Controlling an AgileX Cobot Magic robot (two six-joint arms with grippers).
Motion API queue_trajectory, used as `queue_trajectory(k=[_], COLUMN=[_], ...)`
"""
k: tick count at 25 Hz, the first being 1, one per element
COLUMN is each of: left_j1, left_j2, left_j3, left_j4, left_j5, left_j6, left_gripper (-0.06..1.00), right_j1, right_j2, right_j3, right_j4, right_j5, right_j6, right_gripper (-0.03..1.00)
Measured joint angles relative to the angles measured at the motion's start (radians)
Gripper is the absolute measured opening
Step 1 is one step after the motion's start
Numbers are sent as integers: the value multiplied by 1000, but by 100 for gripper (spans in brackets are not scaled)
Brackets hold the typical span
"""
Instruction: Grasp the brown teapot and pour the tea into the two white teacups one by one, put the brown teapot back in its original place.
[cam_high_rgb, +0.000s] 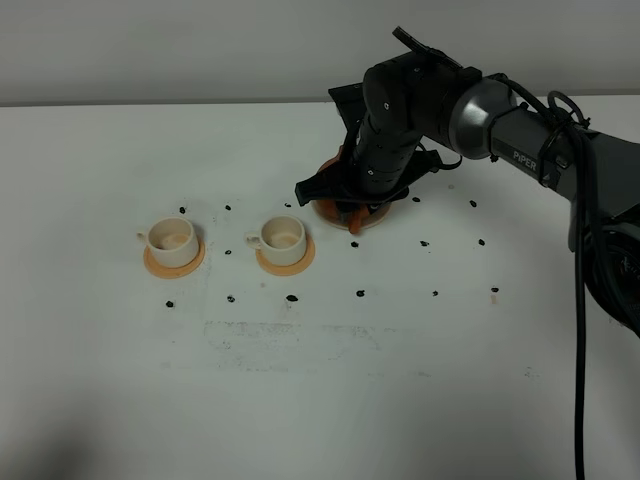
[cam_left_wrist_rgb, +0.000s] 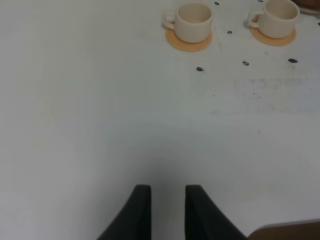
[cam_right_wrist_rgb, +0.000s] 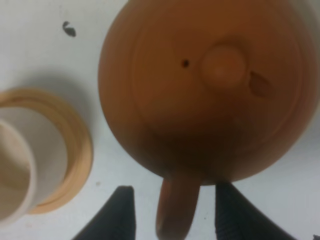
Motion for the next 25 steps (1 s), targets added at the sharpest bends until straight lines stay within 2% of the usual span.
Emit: queue_trajectory(k=[6,21,23,25], left_j1=[0,0,0,0], left_j2=[0,0,0,0], left_j3=[0,0,0,0], left_j4=[0,0,0,0], left_j5=[0,0,0,0], left_j6=[0,0,0,0], left_gripper=[16,16,16,16], right_j1=[0,1,1,1], right_j2=[5,9,9,9], right_j3=[0,0,0,0], right_j4=[-35,-82,-82,-81], right_j5=[-1,-1,-2,-4], right_j6=[38,51,33,2], right_gripper=[36,36,33,25])
